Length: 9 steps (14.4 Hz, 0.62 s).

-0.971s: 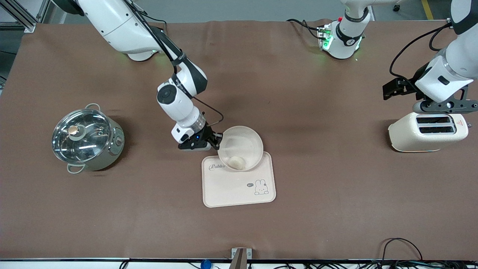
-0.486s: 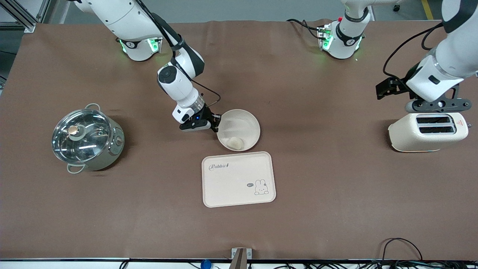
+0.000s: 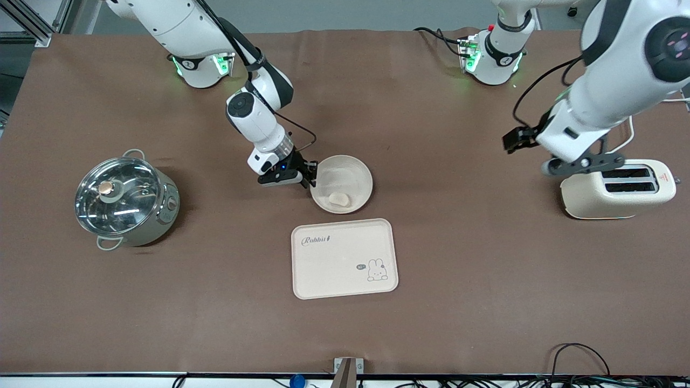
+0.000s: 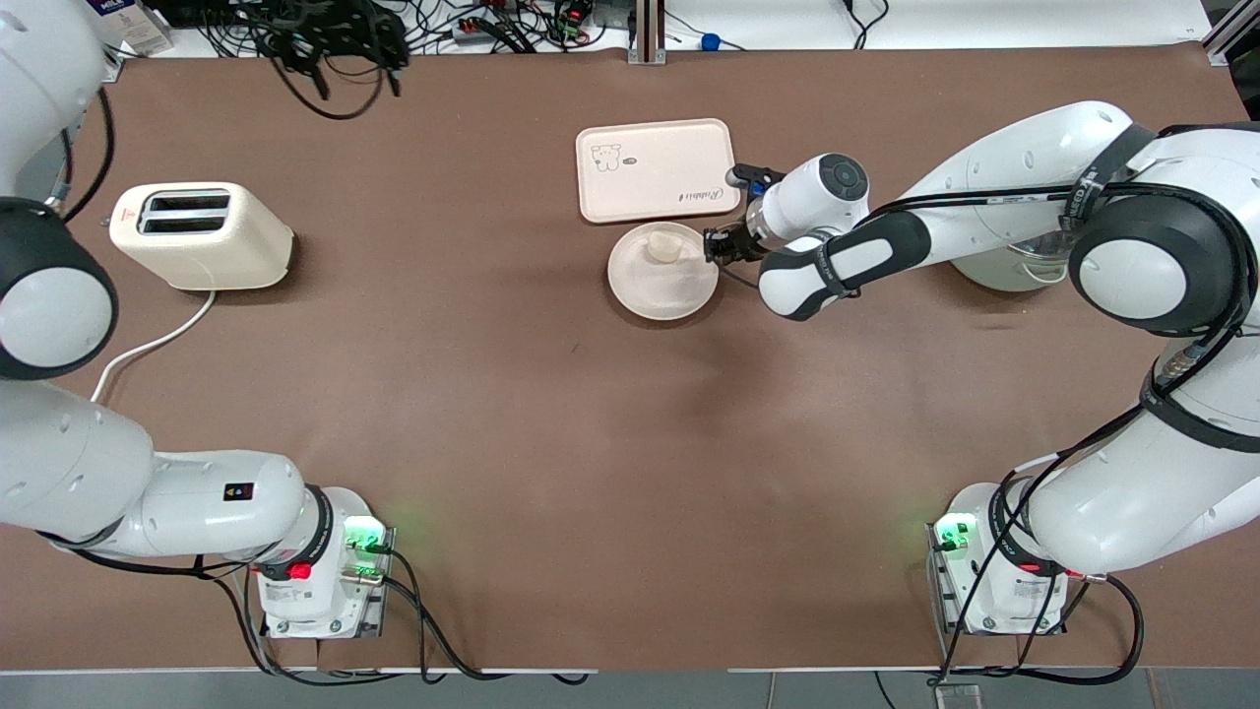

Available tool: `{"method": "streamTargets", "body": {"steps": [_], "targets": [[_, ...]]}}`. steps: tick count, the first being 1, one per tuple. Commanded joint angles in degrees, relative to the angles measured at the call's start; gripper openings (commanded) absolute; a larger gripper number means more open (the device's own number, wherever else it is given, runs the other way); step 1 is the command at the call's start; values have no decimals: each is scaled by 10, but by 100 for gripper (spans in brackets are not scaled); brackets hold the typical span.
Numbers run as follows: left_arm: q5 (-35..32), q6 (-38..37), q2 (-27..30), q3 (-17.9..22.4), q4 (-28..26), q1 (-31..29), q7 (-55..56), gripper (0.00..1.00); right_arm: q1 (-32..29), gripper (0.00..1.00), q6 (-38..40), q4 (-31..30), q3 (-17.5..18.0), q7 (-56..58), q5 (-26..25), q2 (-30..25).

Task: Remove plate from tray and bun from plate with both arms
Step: 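Set the plate beside the tray while the left gripper reaches in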

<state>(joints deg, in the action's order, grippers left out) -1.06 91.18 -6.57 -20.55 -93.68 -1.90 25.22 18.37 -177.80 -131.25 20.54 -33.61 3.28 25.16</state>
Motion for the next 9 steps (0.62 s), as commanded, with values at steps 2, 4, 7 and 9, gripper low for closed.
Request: {"method": "streamTargets", "body": {"steps": [2, 4, 7, 9], "targets": [[0, 67, -61, -35, 6, 32, 131, 100, -43, 100, 177, 26, 11, -13, -5, -107], [-5, 110, -98, -34, 11, 80, 226, 100, -58, 100, 381, 100, 5, -9, -6, -163], [-58, 159, -162, -34, 31, 137, 346, 100, -63, 100, 547, 167, -71, 61, -6, -203], [-76, 167, -213, -34, 66, 171, 414, 100, -63, 100, 616, 195, -141, 144, -6, -220]]}}
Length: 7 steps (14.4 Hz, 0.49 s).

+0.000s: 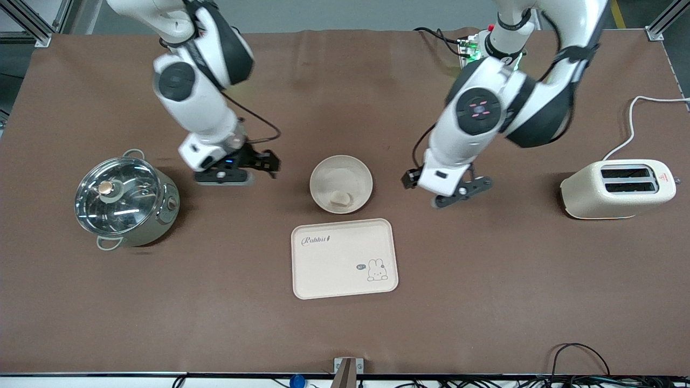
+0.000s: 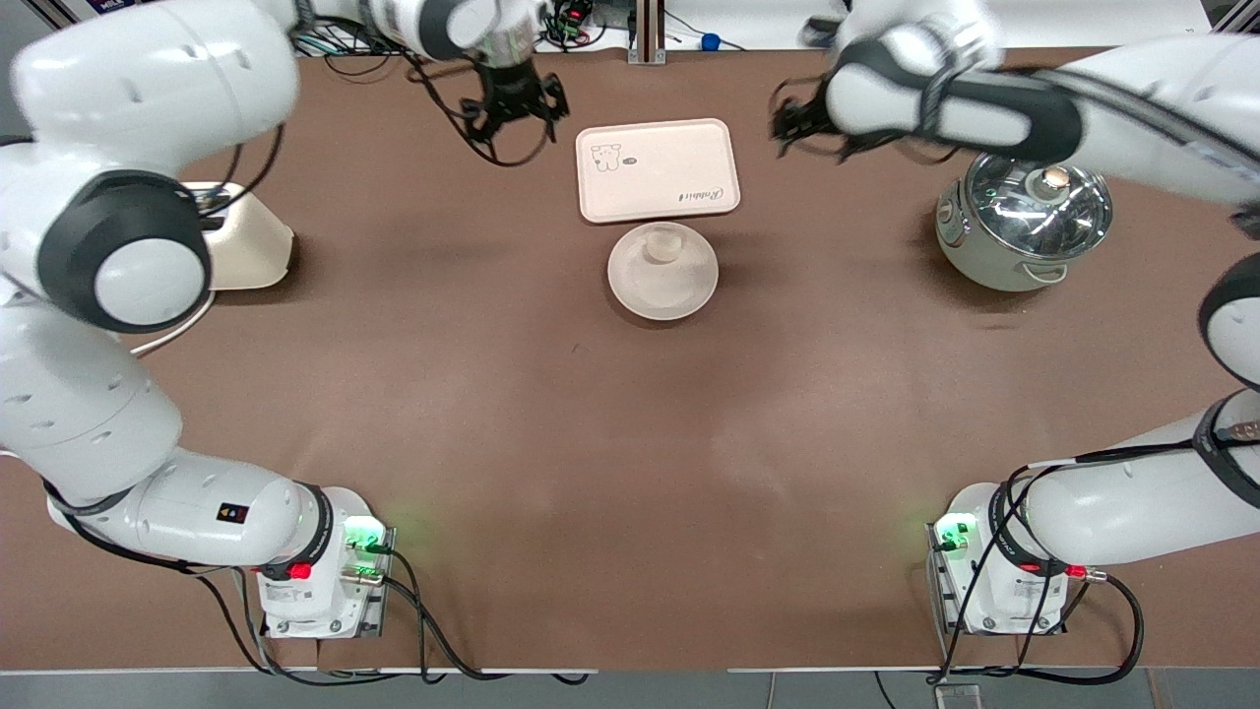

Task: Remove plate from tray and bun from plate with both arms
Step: 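Withdraw the right gripper while the left gripper lowers over the bun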

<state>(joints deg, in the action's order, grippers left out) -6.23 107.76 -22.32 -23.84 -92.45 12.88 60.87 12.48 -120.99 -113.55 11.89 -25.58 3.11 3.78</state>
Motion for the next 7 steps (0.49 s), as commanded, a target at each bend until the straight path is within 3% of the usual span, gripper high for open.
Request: {"method": "streamTargets", "body": {"steps": [1, 5, 7], "targets": [[-28, 3, -80, -1, 72, 38, 97, 100, -4, 100, 76, 33, -85, 78, -4, -11], [-53, 77, -146, 4, 104, 93, 251, 100, -6, 100, 197, 139, -193, 131, -4, -10], [-75, 118, -176, 4, 104, 113, 338, 100, -5, 100, 212, 162, -250, 190, -5, -18]]}}
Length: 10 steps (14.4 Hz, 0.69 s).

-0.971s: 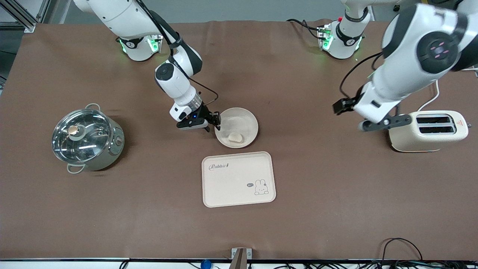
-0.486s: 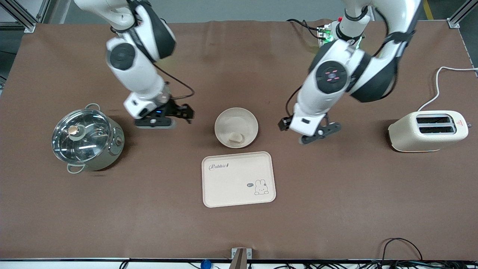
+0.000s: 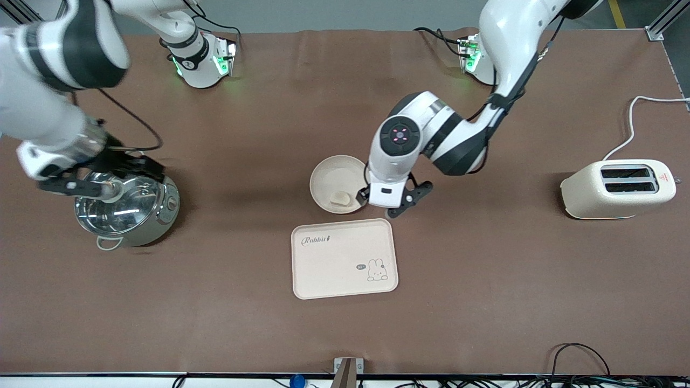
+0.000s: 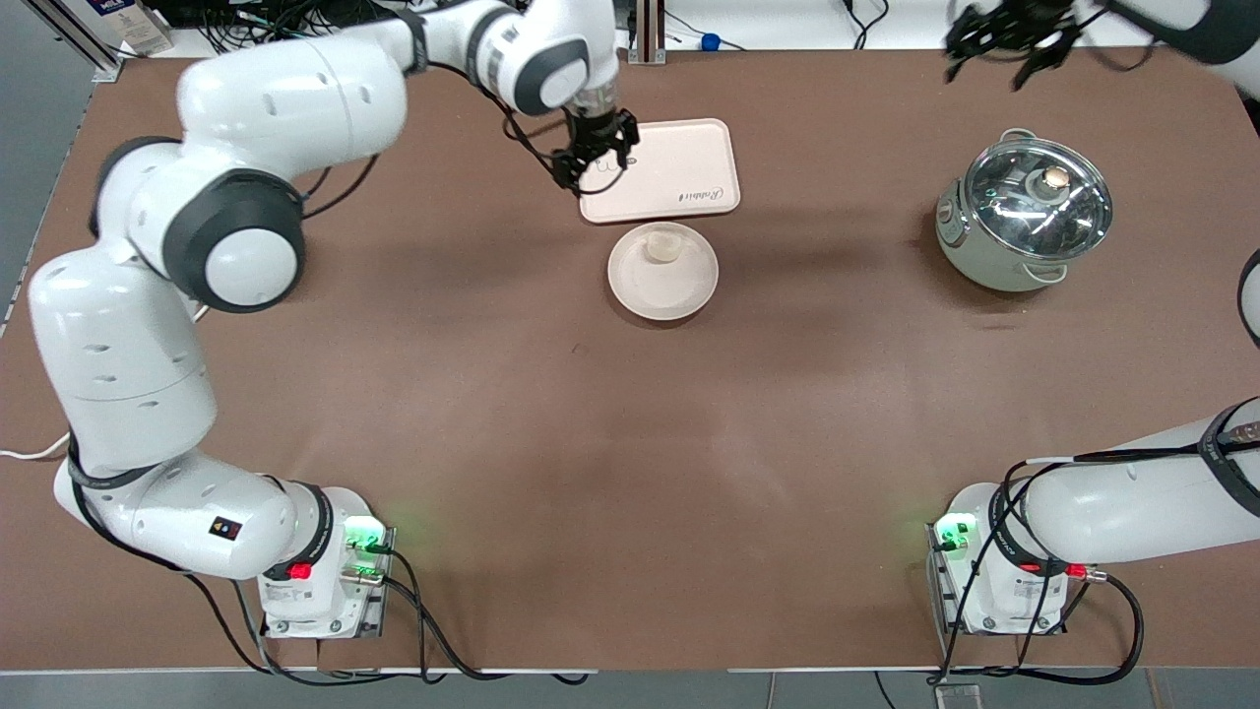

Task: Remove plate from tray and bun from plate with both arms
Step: 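Withdraw the right gripper while the left gripper lowers over the bun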

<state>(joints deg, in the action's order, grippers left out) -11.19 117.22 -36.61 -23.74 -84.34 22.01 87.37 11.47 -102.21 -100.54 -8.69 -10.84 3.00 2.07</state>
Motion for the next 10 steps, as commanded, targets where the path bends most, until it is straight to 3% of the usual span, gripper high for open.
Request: {"method": "streamTargets", "body": {"steps": [1, 3, 8, 10], "targets": [[-34, 39, -43, 3, 24, 32, 108, 100, 5, 100, 38, 51, -70, 77, -4, -6], [-43, 47, -61, 15, 24, 55, 163, 100, 5, 100, 64, 94, -87, 110, -13, -4], [-43, 109, -99, 24, 23, 86, 269, 98, 0, 100, 70, 98, -80, 110, -39, -2], [-43, 113, -108, 26, 23, 87, 302, 96, -56, 100, 76, 100, -16, 113, -38, -2]]}}
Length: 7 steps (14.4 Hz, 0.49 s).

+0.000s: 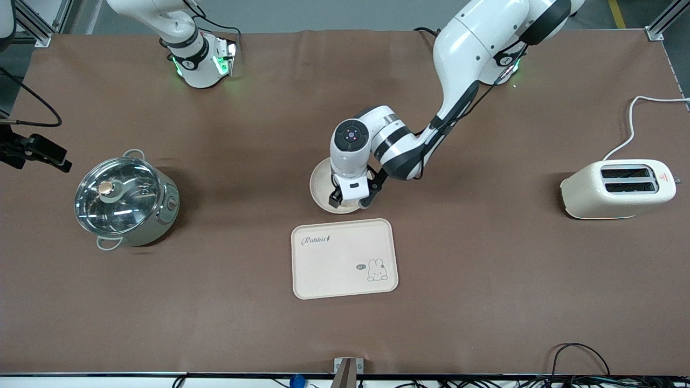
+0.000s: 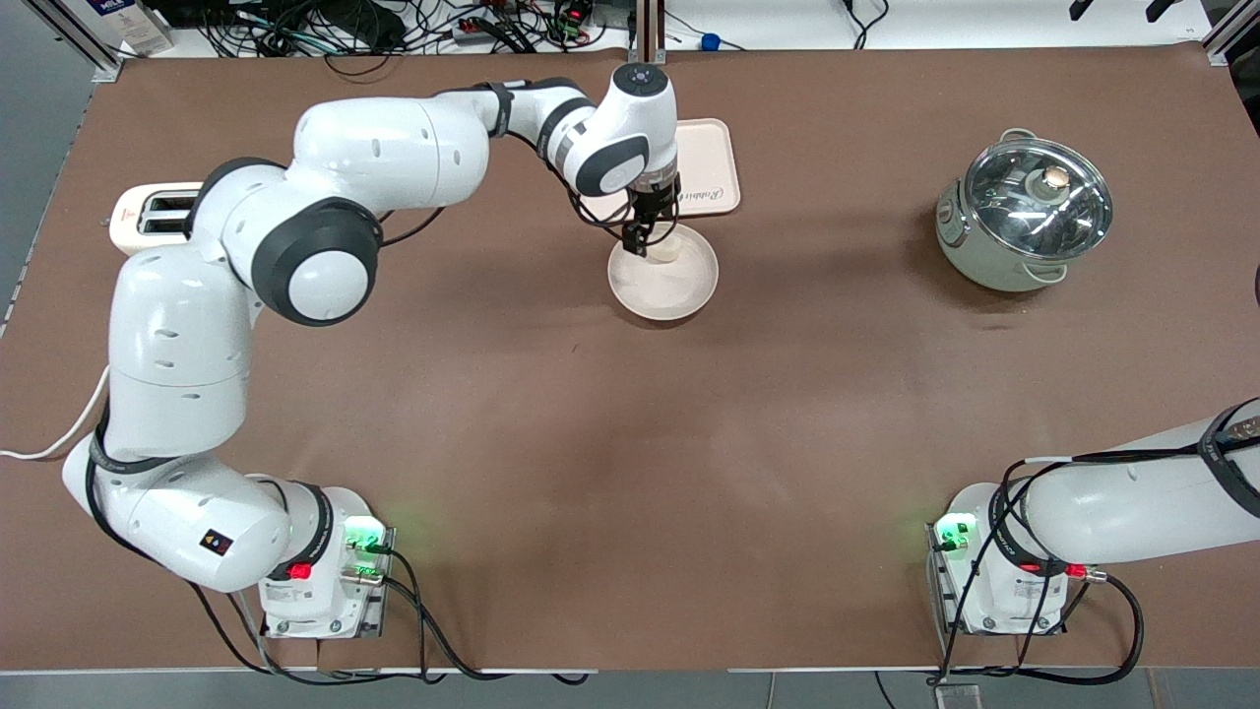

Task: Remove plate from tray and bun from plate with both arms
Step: 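Grasp the white bun on the plate with the left gripper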

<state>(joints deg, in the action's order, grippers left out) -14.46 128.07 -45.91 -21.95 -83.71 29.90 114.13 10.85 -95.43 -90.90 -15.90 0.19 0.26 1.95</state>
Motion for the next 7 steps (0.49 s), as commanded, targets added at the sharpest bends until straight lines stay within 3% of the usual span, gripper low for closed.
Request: {"method": "streamTargets", "body": {"steps": [1, 2, 7], "targets": [[-10, 5, -20, 9, 18, 9, 49, 95, -86, 100, 9, 6, 95, 3, -12, -1], [-11, 14, -26, 9, 18, 15, 62, 94, -102, 100, 9, 12, 113, 4, -13, -1], [-11, 66, -38, 50, 17, 49, 108, 91, -102, 100, 34, 24, 112, 6, -35, -1]]}}
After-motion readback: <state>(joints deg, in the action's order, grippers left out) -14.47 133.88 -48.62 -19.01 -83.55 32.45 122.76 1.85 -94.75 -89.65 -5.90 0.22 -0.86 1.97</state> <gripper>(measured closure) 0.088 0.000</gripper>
